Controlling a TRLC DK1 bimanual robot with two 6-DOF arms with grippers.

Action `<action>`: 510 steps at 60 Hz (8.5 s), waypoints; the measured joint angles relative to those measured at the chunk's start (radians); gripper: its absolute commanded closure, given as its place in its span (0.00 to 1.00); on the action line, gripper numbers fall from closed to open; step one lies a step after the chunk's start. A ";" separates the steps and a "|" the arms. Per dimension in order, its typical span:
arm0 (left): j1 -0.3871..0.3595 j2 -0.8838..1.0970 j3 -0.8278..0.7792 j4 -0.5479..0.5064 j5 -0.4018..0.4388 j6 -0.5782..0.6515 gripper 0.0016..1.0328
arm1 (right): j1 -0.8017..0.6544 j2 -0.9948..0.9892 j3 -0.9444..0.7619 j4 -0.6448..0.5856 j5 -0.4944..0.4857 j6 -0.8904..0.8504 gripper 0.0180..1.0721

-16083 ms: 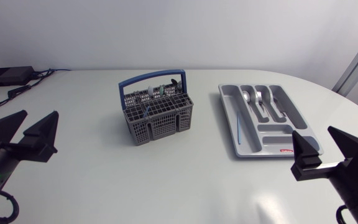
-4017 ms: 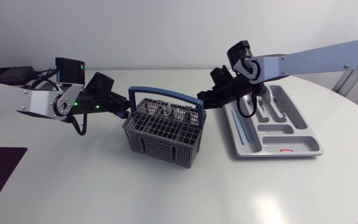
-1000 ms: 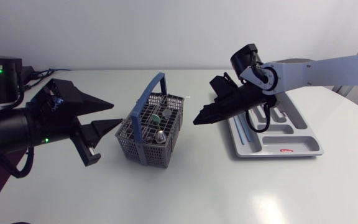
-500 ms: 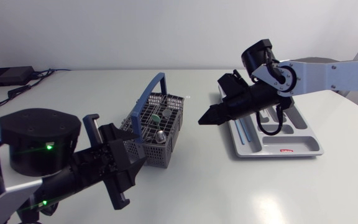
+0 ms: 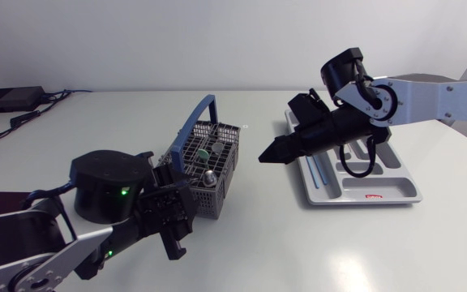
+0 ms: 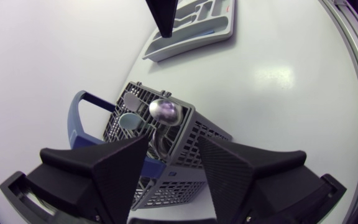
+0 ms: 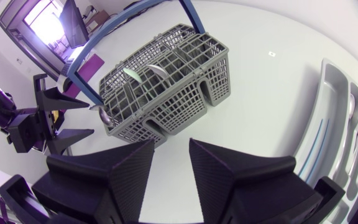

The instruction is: Unload the cutlery basket into the drawer organizer.

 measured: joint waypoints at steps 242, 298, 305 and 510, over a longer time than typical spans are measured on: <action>0.016 0.098 0.615 -0.341 0.262 -0.620 0.91 | 0.475 -0.737 -0.502 0.513 0.739 -0.226 0.49; 0.006 0.119 0.621 -0.297 0.262 -0.625 0.91 | 0.477 -0.555 -0.423 0.554 0.755 -0.180 0.89; 0.006 0.119 0.613 -0.290 0.262 -0.625 0.91 | 0.477 -0.545 -0.415 0.544 0.747 -0.179 0.91; 0.033 0.066 0.129 -0.174 -0.073 -0.152 0.80 | -0.182 -0.172 -0.221 0.324 0.209 -0.787 0.25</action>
